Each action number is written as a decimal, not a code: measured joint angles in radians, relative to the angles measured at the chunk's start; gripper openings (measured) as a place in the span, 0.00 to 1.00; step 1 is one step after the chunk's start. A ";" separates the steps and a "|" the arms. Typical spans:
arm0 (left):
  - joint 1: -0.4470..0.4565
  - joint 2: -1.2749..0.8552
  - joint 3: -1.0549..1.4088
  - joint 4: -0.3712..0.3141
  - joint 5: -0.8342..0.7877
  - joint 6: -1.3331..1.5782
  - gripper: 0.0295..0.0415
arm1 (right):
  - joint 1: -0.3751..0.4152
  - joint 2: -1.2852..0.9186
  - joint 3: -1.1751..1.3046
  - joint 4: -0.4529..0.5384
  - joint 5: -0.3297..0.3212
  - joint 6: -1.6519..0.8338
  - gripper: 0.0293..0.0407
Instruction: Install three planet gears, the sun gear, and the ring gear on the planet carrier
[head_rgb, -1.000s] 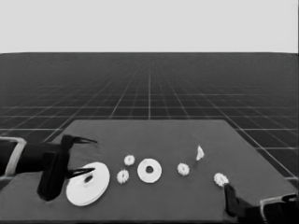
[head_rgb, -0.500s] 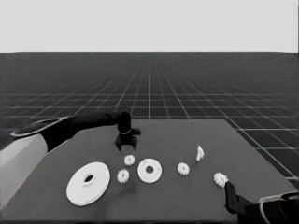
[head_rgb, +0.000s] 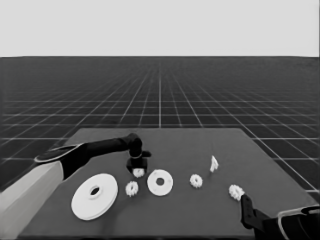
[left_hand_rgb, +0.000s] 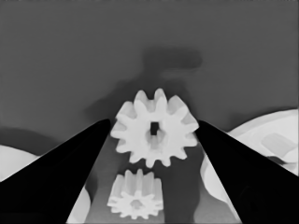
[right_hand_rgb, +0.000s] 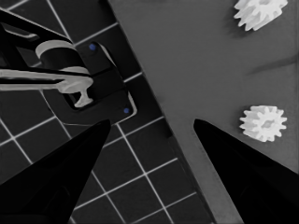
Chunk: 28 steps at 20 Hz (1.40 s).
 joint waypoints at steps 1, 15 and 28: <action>0.000 -0.001 -0.001 0.000 0.000 0.000 0.47 | 0.000 0.000 0.000 0.000 0.000 0.000 0.81; -0.168 -0.055 0.153 -0.136 0.101 -0.077 0.14 | 0.000 0.000 0.000 0.000 0.000 0.000 0.81; -0.179 0.187 -0.004 -0.142 0.118 -0.160 0.14 | 0.000 0.000 0.000 0.000 0.000 0.000 0.81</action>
